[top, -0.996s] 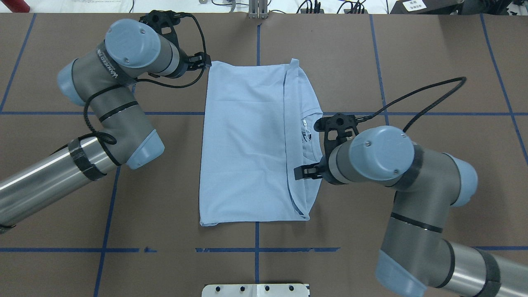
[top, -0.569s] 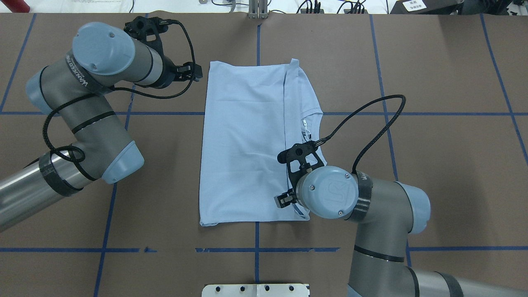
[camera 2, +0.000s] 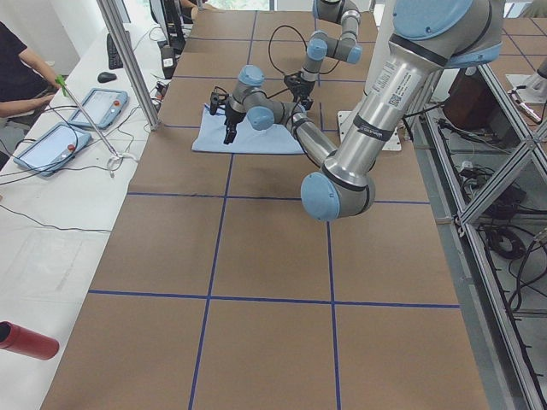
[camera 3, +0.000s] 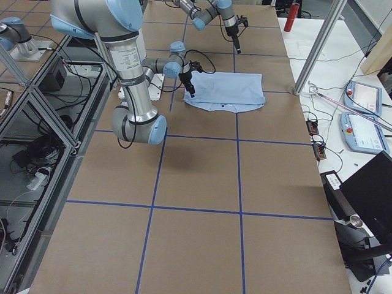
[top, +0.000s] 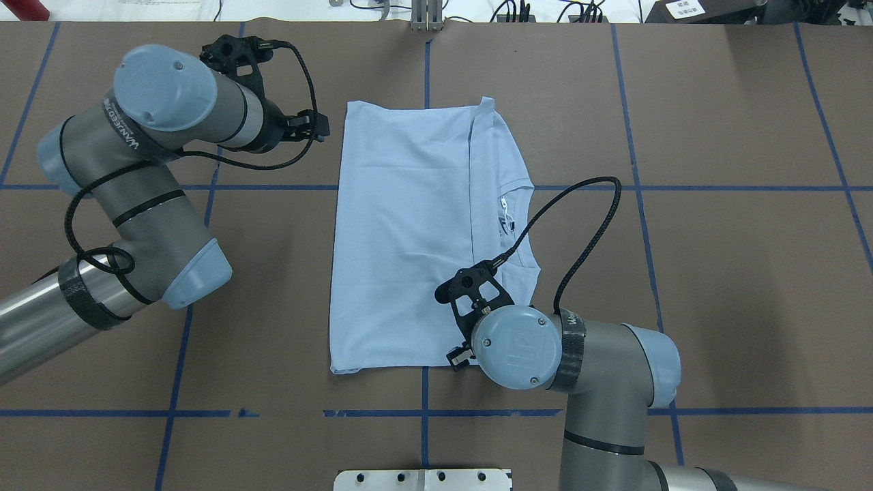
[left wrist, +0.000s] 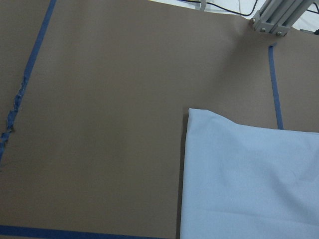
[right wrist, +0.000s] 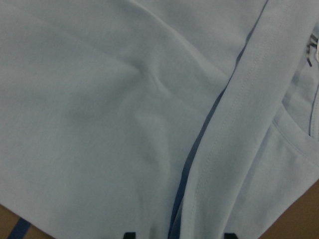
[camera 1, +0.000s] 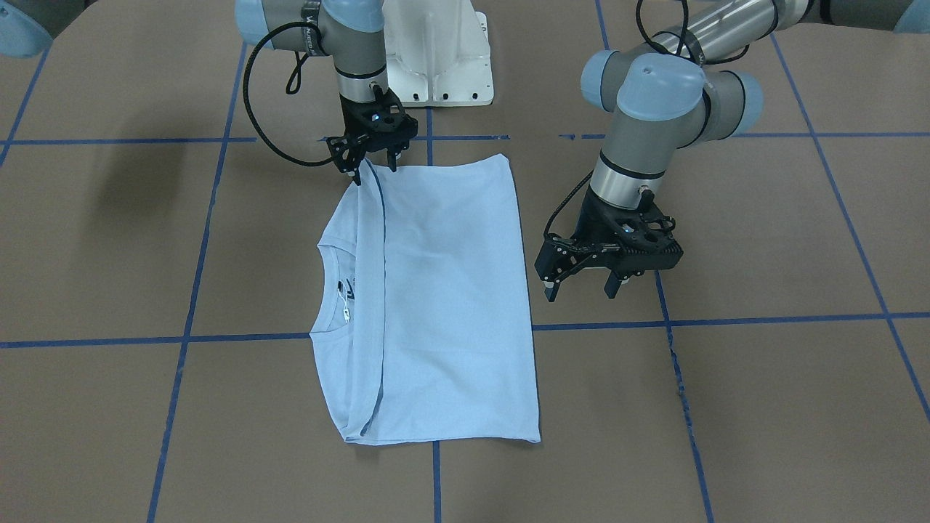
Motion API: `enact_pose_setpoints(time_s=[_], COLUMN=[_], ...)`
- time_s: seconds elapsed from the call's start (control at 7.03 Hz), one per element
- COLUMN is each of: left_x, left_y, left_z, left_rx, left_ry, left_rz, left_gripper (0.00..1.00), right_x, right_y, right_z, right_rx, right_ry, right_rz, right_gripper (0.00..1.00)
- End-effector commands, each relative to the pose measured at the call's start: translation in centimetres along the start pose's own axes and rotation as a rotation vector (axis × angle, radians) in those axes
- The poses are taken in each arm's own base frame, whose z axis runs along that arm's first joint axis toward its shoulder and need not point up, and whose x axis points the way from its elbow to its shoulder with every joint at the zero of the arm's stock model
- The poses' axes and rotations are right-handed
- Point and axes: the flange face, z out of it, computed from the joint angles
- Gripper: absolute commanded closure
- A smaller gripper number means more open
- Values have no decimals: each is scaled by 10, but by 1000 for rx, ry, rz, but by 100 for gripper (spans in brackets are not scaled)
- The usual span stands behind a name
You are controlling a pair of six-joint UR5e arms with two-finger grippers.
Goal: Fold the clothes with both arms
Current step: 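Release the shirt and move the right gripper to the shirt's near folded edge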
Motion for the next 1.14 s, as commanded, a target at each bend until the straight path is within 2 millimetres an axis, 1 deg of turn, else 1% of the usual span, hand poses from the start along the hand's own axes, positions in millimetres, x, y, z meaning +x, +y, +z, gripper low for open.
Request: enact_pose_setpoints(time_s=[0.0, 0.43, 0.57, 0.85, 1.0], left_x=[-1, -1, -1, 0, 0], left_y=[0, 0, 0, 0, 0], left_z=[2, 2, 1, -1, -1], left_rx=[0, 0, 0, 1, 1], left_ry=[-1, -1, 0, 3, 3], left_rz=[-1, 1, 1, 0, 2], left_gripper=[0, 0, 0, 0, 0], right_x=[-1, -1, 0, 4, 10], right_y=[4, 4, 4, 1, -4], right_z=[4, 5, 6, 7, 5], right_rx=[-8, -9, -5, -2, 3], right_ry=[5, 8, 15, 22, 23], right_rz=[-12, -17, -19, -33, -23], right_gripper=[57, 57, 65, 90, 92])
